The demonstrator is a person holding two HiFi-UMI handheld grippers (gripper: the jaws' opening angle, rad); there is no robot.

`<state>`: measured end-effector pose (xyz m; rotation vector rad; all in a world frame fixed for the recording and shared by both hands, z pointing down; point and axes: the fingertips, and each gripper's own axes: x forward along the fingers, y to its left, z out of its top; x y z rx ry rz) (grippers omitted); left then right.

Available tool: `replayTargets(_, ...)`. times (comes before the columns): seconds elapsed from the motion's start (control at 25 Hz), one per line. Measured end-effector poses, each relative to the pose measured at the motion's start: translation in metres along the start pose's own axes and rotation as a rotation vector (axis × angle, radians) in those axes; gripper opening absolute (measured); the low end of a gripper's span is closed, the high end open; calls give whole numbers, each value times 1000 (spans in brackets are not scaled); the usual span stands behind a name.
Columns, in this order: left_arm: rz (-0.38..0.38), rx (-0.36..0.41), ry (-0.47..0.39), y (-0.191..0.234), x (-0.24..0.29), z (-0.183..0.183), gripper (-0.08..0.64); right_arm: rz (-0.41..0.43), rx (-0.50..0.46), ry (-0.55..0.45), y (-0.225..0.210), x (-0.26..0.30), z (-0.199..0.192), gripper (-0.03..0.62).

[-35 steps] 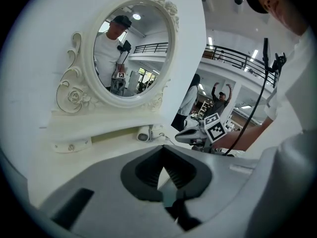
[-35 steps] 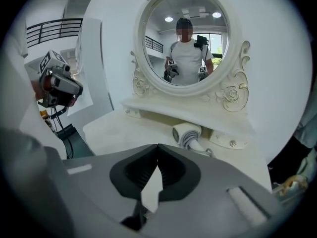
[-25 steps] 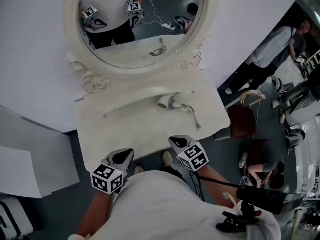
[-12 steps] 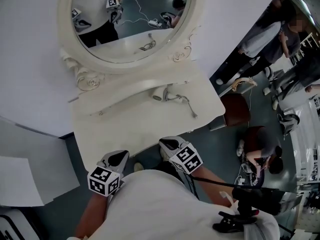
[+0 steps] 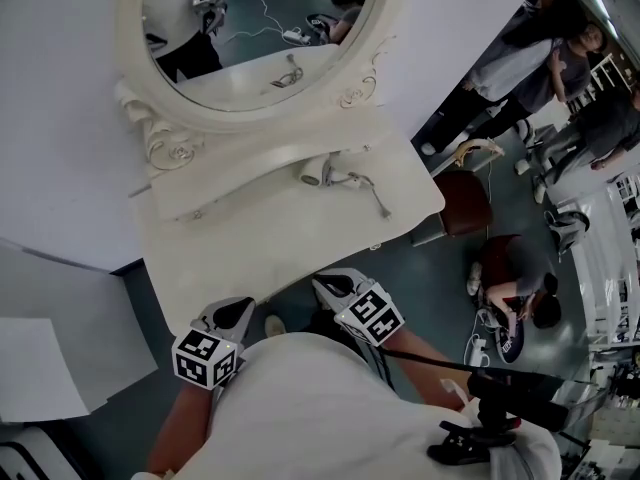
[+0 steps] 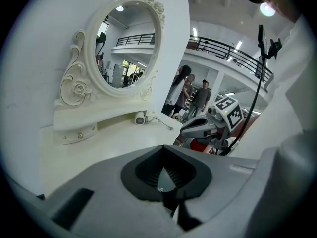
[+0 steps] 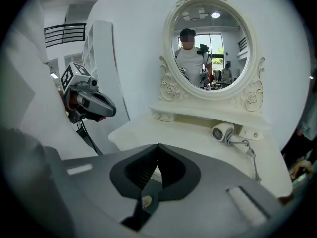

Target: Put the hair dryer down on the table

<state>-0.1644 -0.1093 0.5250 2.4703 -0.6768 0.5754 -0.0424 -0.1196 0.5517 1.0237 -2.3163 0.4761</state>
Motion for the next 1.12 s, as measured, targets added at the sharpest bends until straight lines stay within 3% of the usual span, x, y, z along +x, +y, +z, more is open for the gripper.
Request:
replayTargets(0.48, -21, -9, 7, 2, -3, -6, 3, 10, -14, 8, 17, 3, 2, -2)
replayTargets(1.12, -33, 2, 41, -3, 12, -5, 2, 15, -19, -4, 9, 2, -4, -2)
